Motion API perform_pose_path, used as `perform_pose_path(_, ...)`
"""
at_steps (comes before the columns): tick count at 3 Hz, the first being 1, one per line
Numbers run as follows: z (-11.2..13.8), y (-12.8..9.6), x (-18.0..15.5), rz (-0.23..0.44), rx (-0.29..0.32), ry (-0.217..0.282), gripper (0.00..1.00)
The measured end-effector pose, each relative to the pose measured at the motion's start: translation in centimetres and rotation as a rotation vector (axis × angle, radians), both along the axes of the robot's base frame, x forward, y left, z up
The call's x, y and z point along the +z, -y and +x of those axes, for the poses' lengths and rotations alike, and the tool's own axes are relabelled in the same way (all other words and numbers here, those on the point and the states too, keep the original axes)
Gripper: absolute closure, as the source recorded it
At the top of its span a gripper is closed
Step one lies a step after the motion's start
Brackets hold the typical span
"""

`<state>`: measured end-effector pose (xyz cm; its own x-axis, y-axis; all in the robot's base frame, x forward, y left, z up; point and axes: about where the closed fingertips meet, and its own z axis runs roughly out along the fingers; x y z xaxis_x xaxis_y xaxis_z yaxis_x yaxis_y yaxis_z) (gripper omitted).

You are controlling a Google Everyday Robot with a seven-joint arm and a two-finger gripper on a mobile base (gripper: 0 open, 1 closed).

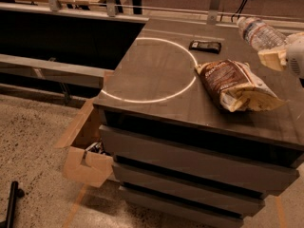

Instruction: Move water bottle near rxbar chocolate

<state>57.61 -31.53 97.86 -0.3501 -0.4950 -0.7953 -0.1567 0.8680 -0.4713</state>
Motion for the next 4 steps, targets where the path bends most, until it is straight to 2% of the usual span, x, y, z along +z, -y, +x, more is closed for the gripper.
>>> perform_pose_path(1, 2.7, 2.2, 0.3, -0.017, -0.058, 0.006, 1.00)
perform_pose_path(2, 5.6, 1.8, -1.6, -0.044, -0.071, -0.041, 1.00)
perform_pose_path(3, 7.2, 1.4, -4.2, -0.031, -0.059, -0.079, 1.00)
perform_pose_path(4, 8.8, 2.1, -5.6, 0.021, -0.069, -0.069, 1.00)
